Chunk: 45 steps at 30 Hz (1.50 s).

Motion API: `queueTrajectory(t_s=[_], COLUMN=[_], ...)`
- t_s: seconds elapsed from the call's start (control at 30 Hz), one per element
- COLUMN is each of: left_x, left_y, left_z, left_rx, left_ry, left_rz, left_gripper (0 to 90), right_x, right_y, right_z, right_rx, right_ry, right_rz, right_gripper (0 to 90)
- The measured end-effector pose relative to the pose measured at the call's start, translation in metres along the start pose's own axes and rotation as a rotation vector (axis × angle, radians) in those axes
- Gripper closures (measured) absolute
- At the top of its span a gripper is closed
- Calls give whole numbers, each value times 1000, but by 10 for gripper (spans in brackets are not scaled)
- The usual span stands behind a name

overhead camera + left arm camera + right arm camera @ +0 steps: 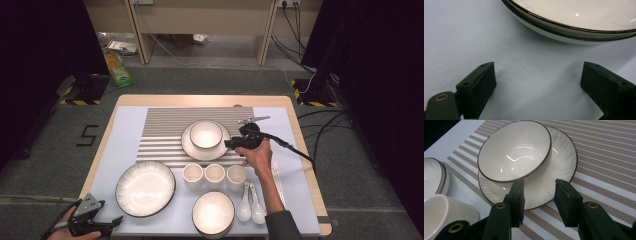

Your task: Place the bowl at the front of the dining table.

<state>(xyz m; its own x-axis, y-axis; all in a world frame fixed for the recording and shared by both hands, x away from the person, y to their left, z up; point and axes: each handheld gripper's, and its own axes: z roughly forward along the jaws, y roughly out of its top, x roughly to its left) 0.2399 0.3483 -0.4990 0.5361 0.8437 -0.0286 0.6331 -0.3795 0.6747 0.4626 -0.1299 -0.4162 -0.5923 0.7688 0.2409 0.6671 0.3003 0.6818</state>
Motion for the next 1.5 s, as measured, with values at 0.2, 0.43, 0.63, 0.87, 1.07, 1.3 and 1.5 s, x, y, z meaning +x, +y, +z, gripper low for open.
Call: queueTrajectory(t_s=[0.2,0.43,0.63,0.87,1.07,1.3,1.5], left_x=[0,0,0,0,0,0,0], left_y=[0,0,-1,-1,-2,-2,-2], left_z=[0,0,0,0,0,0,0], left_rx=[-2,-3,-7,-14,-16,-17,-17], left_ry=[0,0,2,2,2,3,3], left_rz=[0,-2,-2,-3,-5,-5,-5], left_gripper=[116,116,116,115,116,115,115], right_x=[-4,-9,-12,-13,-11,-6,-2], right_y=[-6,-21,-38,-51,-62,-75,-85], right_z=[-20,-43,-57,-69,-75,-78,-79], right_rx=[-24,-25,-22,-29,-18,-13,0], right_ry=[-3,-5,-8,-4,3,11,21], right_rz=[-7,-10,-15,-14,-24,-40,-55], right_gripper=[587,580,577,578,579,581,581])
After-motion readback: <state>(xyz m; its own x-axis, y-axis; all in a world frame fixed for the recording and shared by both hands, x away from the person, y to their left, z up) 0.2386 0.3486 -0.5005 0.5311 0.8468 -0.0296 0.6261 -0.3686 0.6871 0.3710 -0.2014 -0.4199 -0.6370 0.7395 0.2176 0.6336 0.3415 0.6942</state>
